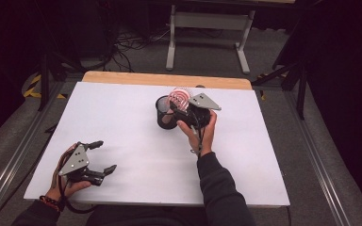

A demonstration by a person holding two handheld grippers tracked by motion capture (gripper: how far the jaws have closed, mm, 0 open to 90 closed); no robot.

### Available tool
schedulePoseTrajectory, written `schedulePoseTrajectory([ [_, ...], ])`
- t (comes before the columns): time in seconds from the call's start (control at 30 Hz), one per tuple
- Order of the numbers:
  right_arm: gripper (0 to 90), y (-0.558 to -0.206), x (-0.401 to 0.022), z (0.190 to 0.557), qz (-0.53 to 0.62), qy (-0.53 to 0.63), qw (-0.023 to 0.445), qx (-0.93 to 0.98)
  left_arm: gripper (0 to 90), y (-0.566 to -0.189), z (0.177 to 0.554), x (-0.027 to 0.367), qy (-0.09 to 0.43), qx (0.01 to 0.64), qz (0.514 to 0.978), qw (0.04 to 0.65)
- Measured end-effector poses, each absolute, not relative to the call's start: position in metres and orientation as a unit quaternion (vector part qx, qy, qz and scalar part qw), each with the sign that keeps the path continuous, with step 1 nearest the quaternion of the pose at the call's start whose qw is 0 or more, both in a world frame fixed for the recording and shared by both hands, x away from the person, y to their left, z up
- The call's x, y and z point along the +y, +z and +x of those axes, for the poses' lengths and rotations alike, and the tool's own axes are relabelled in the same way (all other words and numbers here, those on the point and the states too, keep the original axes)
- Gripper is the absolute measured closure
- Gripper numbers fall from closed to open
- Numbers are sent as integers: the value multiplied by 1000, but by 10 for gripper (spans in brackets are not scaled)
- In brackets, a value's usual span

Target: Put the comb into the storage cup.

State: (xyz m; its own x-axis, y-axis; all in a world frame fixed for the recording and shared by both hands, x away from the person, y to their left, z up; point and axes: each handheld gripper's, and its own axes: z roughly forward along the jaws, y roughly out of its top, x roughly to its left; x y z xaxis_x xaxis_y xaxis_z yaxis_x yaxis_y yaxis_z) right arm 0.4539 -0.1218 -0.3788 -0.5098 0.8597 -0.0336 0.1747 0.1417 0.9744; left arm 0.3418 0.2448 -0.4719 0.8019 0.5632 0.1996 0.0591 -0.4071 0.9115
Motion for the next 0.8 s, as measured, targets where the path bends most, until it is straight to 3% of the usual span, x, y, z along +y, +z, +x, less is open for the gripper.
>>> schedulePoseTrajectory([
  [0.17, 295, -380, -120, 454, 379, 526, 324, 688, 75, -472, 342, 245, 248, 196, 800, 510],
  [0.8, 210, -380, -119, 455, 377, 518, 329, 694, 75, -472, 342, 244, 248, 192, 804, 506],
])
